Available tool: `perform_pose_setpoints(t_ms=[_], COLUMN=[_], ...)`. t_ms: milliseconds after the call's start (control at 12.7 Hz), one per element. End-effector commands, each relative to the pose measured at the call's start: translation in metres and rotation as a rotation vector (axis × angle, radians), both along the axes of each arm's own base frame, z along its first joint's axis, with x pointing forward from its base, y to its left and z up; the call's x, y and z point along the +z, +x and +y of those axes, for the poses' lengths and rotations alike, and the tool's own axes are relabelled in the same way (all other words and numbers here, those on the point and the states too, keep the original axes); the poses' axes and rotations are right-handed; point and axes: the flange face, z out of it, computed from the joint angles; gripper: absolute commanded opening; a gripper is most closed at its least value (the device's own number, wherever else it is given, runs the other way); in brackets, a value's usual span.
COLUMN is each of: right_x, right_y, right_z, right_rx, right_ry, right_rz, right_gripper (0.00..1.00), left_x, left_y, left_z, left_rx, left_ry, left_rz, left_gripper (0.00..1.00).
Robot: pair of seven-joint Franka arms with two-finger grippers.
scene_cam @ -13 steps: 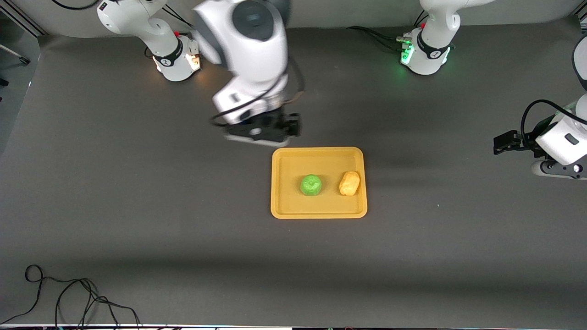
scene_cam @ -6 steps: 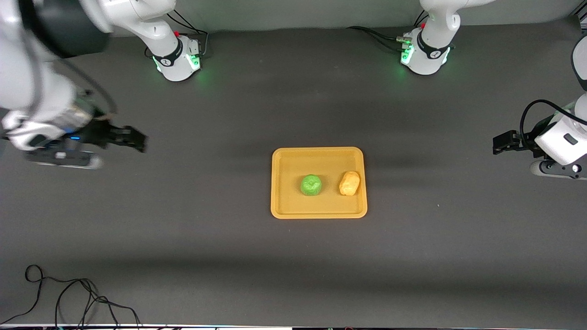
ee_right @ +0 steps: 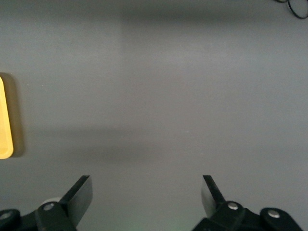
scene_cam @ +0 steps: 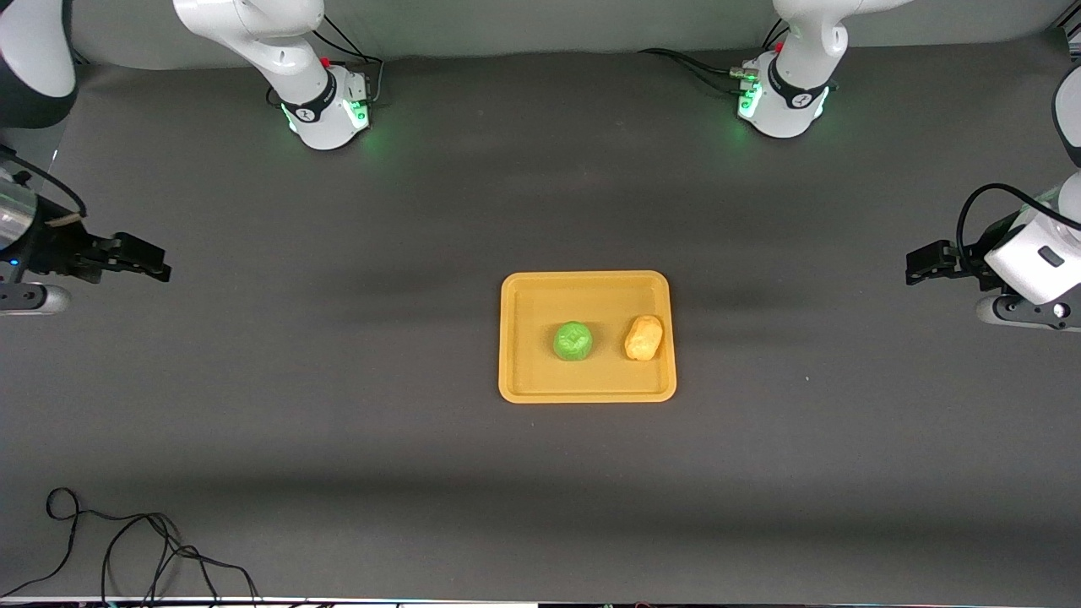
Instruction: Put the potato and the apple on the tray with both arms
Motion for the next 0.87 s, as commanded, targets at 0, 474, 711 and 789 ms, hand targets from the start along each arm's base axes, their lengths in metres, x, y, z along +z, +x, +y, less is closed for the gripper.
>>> perform_pose_setpoints(t_ms=[0, 474, 711, 789], right_x=[0.0107, 0.0191, 0.0187, 0.0199], right_y=[-0.0048, -0.0041, -0.0074, -0.0070], right_z=[-0.0057, 0.0009, 0.0022, 0.0022], right_rx=[0.056, 0.040, 0.034, 0.036], right_ry=[0.004, 0.014, 0.019, 0.019], right_rz=[-0.014, -0.030, 0.000, -0.001], right_gripper=[1.00, 1.00, 1.00, 1.00], left_x=[0.0047, 0.0037, 0.0036, 0.0036], left_y=[-0.0062, -0.0054, -0.0056, -0.0056], left_z=[-0.0002, 0.0017, 0.0017, 0.0017], left_rx=[0.014, 0.016, 0.017, 0.014], left_ry=[-0.004, -0.005, -0.005, -0.005], left_rz=[-0.009, -0.008, -0.006, -0.006], left_gripper=[1.00, 1.00, 1.00, 1.00])
